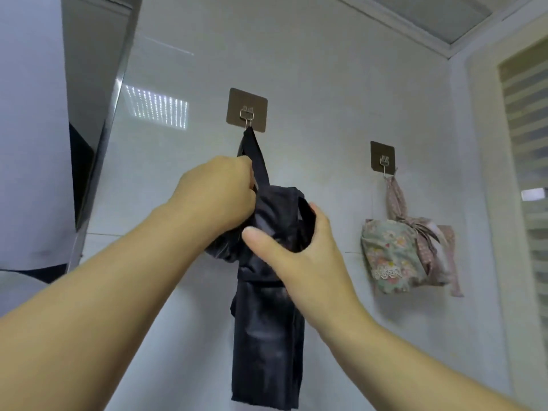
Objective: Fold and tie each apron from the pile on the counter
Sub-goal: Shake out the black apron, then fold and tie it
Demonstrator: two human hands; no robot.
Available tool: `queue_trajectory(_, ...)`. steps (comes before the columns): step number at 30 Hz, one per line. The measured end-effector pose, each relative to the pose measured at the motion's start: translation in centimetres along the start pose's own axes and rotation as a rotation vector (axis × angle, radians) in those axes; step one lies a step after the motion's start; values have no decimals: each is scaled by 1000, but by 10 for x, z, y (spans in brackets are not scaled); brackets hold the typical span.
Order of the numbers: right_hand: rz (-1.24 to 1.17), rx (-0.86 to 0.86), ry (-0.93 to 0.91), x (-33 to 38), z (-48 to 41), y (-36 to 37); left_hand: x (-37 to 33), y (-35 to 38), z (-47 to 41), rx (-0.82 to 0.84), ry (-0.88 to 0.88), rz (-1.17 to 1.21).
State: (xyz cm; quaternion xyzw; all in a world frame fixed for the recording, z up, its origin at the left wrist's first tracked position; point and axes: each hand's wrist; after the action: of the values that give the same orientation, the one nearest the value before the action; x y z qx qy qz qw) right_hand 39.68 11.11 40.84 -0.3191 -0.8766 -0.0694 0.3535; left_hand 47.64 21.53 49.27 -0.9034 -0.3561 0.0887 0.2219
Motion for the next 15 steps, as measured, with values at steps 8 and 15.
queue_trajectory(8,-32,3,165,-15,-33,-39,-4,3,17,350,111,-181)
queue_trajectory(15,200,-7,149,-3,-61,-74,-6,-21,21,520,131,-278)
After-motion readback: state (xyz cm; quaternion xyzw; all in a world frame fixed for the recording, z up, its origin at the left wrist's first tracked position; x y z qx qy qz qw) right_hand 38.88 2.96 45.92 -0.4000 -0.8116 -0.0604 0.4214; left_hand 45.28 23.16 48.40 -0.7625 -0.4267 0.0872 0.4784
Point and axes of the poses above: each hand's wrist, its own z-axis away from the middle knuckle, its own y-axis out of the palm, x = y × z, and after that the axes turned 3 degrees about y, right-handed
